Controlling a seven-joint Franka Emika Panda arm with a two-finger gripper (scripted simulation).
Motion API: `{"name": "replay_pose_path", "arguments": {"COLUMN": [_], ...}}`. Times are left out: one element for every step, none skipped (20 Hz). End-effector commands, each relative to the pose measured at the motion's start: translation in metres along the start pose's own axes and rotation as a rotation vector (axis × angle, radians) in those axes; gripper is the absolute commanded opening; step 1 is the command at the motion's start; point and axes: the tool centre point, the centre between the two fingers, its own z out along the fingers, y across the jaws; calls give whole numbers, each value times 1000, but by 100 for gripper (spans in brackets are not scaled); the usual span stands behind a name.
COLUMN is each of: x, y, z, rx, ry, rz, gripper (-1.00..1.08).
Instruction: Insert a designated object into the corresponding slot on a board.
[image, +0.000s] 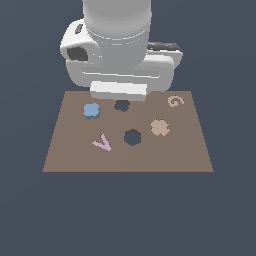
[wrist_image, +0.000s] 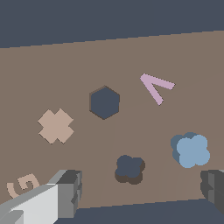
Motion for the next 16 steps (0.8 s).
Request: {"name": "replay_pose_path", "arguments": {"x": [0, 0, 0, -1, -1, -2, -3, -3, -4, -5, -7, -8, -9, -10, -12, -13], "y": [0, 0, 1, 2, 3, 5, 7, 9, 12, 15, 19, 23, 27, 32, 37, 42], "z": [0, 0, 1, 2, 3, 5, 7, 9, 12, 15, 18, 22, 26, 30, 35, 40], "rx": [0, 0, 0, 0, 0, 0, 0, 0, -1, -1, -1, -1, -1, -1, -2, -2], "ry": [0, 0, 0, 1, 2, 2, 3, 5, 6, 8, 9, 11, 13, 16, 18, 21], "rz": [0, 0, -2, -4, -6, -10, -14, -19, -24, -31, -38, -46, -54, -63, -73, -84], "gripper": [100, 100, 100, 100, 100, 100, 100, 100, 100, 100, 100, 100, 100, 100, 100, 100]}}
